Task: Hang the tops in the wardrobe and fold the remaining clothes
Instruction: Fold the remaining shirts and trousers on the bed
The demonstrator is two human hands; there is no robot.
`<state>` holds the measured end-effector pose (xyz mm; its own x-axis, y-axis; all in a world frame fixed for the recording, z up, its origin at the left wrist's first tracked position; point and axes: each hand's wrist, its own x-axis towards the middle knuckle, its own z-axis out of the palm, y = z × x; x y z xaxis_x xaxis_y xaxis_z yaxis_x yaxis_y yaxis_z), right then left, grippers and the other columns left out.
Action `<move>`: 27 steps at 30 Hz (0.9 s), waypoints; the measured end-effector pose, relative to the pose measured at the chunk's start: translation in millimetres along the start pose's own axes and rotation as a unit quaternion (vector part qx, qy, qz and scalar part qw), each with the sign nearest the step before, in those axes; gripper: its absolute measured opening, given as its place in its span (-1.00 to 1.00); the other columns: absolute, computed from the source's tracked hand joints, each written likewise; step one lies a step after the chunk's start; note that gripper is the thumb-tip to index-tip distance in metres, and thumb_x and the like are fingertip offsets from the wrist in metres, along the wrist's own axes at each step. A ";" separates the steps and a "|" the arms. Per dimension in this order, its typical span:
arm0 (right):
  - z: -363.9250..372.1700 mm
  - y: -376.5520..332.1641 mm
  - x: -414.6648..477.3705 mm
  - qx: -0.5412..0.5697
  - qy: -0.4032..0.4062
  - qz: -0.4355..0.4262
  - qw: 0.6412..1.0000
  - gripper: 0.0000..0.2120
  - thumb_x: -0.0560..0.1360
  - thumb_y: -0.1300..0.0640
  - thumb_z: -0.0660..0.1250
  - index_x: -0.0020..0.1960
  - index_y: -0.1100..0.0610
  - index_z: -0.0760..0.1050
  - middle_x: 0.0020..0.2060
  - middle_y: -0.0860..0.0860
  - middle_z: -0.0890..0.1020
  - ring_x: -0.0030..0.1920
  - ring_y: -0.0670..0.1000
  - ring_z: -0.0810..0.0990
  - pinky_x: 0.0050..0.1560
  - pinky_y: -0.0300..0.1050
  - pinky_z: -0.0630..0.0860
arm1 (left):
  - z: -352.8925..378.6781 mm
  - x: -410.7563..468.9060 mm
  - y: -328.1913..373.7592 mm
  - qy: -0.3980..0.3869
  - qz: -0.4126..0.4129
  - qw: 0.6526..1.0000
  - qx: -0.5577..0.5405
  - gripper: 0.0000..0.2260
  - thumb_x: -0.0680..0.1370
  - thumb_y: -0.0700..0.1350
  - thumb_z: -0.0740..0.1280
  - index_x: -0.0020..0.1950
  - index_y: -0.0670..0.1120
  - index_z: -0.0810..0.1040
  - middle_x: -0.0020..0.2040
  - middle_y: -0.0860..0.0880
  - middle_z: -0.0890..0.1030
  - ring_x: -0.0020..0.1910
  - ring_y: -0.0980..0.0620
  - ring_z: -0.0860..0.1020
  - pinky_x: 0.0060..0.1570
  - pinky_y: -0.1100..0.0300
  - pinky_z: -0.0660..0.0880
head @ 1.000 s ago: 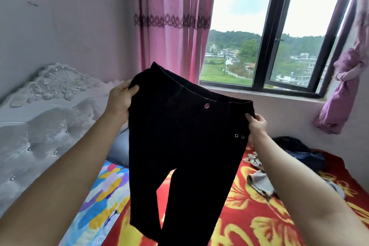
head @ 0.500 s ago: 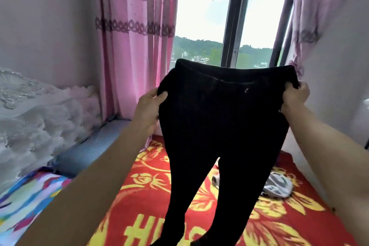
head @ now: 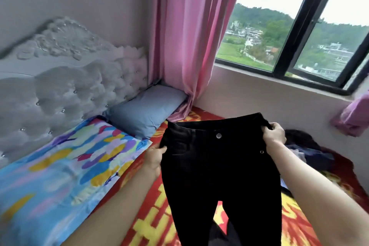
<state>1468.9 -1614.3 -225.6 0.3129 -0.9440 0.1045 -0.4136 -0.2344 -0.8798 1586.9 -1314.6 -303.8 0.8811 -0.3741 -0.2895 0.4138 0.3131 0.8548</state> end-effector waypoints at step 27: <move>416.8 86.3 -267.4 -0.409 -0.487 0.051 0.770 -0.45 0.57 0.08 0.19 0.50 0.10 0.10 0.38 0.19 0.28 0.35 0.19 0.30 0.19 0.01 0.43 | -407.3 128.5 -63.0 0.219 -0.296 0.888 0.274 -0.45 0.57 -0.15 0.25 0.52 -0.12 0.11 0.44 -0.18 0.29 0.35 -0.19 0.35 0.29 -0.01 0.33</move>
<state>1705.9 -1285.3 -522.8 0.5709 -0.4395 -0.6934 -0.7547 -0.6135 -0.2325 1767.4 -1026.8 -570.3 0.5999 0.0823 -0.7959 0.7671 -0.3418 0.5429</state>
